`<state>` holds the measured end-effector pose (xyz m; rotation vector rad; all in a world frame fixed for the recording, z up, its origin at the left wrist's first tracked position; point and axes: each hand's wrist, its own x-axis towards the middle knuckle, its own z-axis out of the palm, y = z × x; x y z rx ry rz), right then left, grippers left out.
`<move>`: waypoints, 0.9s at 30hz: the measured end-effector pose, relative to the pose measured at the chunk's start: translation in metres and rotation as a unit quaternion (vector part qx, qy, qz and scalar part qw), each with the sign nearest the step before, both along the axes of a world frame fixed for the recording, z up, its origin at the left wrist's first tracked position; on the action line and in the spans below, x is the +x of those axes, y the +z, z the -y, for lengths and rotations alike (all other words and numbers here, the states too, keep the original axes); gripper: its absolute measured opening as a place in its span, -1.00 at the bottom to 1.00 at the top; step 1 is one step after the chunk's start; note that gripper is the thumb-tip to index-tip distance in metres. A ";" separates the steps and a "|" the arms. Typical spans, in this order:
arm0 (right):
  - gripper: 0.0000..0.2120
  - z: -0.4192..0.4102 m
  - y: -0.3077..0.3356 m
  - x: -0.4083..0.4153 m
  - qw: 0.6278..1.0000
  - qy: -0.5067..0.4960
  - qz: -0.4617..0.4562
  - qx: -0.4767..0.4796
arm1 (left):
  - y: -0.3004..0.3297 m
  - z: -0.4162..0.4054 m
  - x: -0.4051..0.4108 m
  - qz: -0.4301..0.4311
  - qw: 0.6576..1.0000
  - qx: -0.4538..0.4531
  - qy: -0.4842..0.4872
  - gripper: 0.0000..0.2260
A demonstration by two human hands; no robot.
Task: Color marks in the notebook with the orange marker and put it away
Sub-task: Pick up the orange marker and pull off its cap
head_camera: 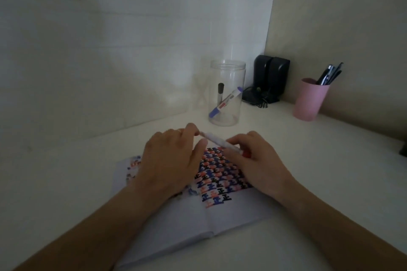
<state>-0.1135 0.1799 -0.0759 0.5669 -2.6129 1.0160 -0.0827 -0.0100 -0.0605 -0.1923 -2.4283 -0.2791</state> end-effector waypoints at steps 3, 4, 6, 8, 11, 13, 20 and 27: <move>-0.88 -0.007 0.010 0.001 0.984 -0.018 0.065 -0.167 | 0.009 0.006 0.000 -0.044 0.997 0.015 -0.053 -0.74; -0.88 -0.008 0.015 0.004 0.964 0.003 0.096 -0.248 | 0.010 0.005 0.001 -0.050 0.996 0.021 -0.069 -0.71; -0.84 -0.008 0.025 0.011 0.901 0.071 0.164 -0.395 | 0.011 0.003 0.006 -0.041 0.993 0.008 -0.110 -0.61; -0.82 -0.006 0.029 0.017 0.841 0.113 0.226 -0.479 | 0.012 0.000 0.011 -0.013 0.991 -0.021 -0.130 -0.52; -0.86 -0.002 0.025 0.019 0.826 0.122 0.255 -0.488 | 0.013 -0.001 0.009 -0.003 0.987 -0.058 -0.153 -0.55; -0.84 0.000 0.022 0.019 0.832 0.127 0.256 -0.476 | 0.013 -0.001 0.007 -0.016 0.983 -0.067 -0.171 -0.60; -0.76 0.002 0.025 0.025 0.840 0.145 0.230 -0.469 | 0.013 -0.005 0.009 -0.002 0.980 -0.068 -0.186 -0.67; -0.73 -0.038 0.044 0.007 0.769 0.075 0.179 -0.609 | 0.012 0.015 0.012 0.113 0.909 0.330 -0.228 -0.57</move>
